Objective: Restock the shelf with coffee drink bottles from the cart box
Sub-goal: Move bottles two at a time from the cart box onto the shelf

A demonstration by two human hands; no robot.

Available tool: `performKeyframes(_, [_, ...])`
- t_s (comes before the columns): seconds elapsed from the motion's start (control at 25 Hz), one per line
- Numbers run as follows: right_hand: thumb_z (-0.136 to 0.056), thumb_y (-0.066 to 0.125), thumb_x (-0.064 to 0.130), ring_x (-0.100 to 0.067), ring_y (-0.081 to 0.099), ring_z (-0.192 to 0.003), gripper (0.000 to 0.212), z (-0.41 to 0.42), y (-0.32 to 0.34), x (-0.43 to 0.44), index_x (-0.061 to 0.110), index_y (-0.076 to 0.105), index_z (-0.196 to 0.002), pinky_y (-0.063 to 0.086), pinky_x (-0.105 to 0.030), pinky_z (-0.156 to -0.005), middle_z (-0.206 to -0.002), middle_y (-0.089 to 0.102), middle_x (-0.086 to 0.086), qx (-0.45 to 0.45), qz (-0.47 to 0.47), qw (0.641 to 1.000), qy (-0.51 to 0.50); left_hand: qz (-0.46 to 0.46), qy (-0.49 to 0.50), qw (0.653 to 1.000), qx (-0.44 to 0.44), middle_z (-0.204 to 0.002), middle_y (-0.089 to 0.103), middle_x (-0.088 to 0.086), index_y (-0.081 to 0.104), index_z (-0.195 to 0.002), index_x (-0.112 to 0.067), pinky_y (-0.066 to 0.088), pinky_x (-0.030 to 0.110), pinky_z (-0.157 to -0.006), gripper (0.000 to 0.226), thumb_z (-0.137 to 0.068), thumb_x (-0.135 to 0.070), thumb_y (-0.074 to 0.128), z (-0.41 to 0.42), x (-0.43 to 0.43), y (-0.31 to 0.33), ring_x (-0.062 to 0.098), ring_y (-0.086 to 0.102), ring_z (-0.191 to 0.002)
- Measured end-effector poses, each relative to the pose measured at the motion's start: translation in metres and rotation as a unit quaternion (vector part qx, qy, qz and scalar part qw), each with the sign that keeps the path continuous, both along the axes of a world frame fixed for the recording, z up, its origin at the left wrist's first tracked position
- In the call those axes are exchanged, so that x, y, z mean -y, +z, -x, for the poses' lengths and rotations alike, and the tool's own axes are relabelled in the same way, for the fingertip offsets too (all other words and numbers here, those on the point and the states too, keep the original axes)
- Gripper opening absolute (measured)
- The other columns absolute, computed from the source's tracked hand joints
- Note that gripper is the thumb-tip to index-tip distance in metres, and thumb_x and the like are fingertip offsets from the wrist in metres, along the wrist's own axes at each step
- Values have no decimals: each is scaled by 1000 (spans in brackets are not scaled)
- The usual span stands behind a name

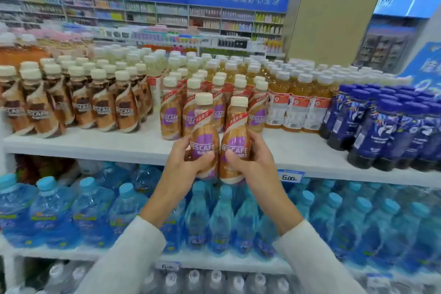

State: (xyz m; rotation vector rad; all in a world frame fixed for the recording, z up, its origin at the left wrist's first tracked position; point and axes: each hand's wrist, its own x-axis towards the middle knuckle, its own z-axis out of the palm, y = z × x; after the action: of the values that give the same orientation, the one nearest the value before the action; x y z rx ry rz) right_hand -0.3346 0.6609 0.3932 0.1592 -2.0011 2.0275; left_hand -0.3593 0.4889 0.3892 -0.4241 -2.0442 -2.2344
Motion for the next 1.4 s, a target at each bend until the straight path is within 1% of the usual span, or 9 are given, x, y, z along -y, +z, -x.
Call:
performKeyframes(0.08, [-85, 80, 10, -2, 70, -103, 62, 24, 14, -17, 30, 48, -134, 59, -25, -84, -122, 68, 4, -23, -13, 1000, -16, 24, 8, 999, -19, -129, 67, 10, 61, -132, -15, 57, 40, -98, 44, -91, -7, 73, 25, -18, 16, 21, 69, -113])
performKeyframes(0.2, [-86, 78, 6, 8, 68, -94, 64, 53, 20, -32, 34, 42, -131, 56, -14, -73, -121, 62, 7, -20, -36, 999, -22, 43, -1, 998, -36, -121, 72, -6, 56, -137, -19, 57, 25, -94, 49, -93, -7, 71, 49, -35, 22, 6, 69, -109])
performKeyframes(0.36, [-88, 74, 0, 2, 67, -103, 65, 75, 7, -40, 31, 42, -135, 57, -18, -78, -128, 60, 3, 10, -46, 999, -6, 85, 11, 995, -42, -135, 64, -3, 48, -147, -17, 53, 11, -86, 59, -94, -6, 70, 67, -38, 5, 1, 63, -117])
performKeyframes(0.52, [-88, 74, 0, -11, 63, -121, 71, 85, -7, -43, 23, 38, -145, 56, -32, -97, -140, 56, -3, 0, -48, 999, 0, 87, 16, 994, -61, -139, 61, -6, 46, -146, -27, 52, 27, -104, 57, -96, -14, 70, 76, -36, -9, 0, 60, -122])
performKeyframes(0.68, [-82, 84, 15, 7, 61, -116, 78, 78, -17, -43, 31, 38, -144, 54, -15, -88, -135, 57, 13, -5, -48, 999, -5, 109, 53, 990, -68, -136, 59, -14, 47, -143, -35, 50, 22, -99, 62, -90, -30, 78, 71, -33, -27, -4, 58, -121])
performKeyframes(0.8, [-74, 90, 34, 11, 59, -113, 81, 67, -24, -34, 41, 42, -139, 53, -12, -88, -128, 58, 25, -11, -101, 991, -84, 138, 107, 981, -85, -129, 59, -16, 48, -139, -40, 50, 14, -90, 66, -83, -35, 83, 68, -34, -32, -2, 59, -116])
performKeyframes(0.88, [-78, 88, 31, 10, 61, -108, 64, 66, -28, -30, 46, 48, -127, 53, -11, -84, -120, 62, 23, -20, -118, 986, -120, 137, 122, 979, -89, -128, 59, -13, 48, -139, -37, 54, 24, -95, 68, -82, -32, 85, 67, -37, -31, 4, 60, -115])
performKeyframes(1.0, [-83, 84, 25, 13, 60, -105, 61, 65, -26, -30, 39, 48, -131, 51, -7, -82, -121, 63, 21, -13, -126, 985, -120, 140, 134, 977, -93, -130, 58, -9, 49, -142, -28, 55, 36, -100, 70, -82, -32, 85, 64, -39, -30, 10, 60, -119])
performKeyframes(1.4, [-94, 72, 26, 16, 56, -115, 58, 60, -21, -29, 48, 40, -137, 48, -16, -100, -125, 57, 36, 9, -145, 986, -81, 128, 176, 972, -90, -127, 59, -2, 51, -135, -23, 56, 42, -97, 72, -76, -33, 90, 60, -47, -26, 16, 61, -114])
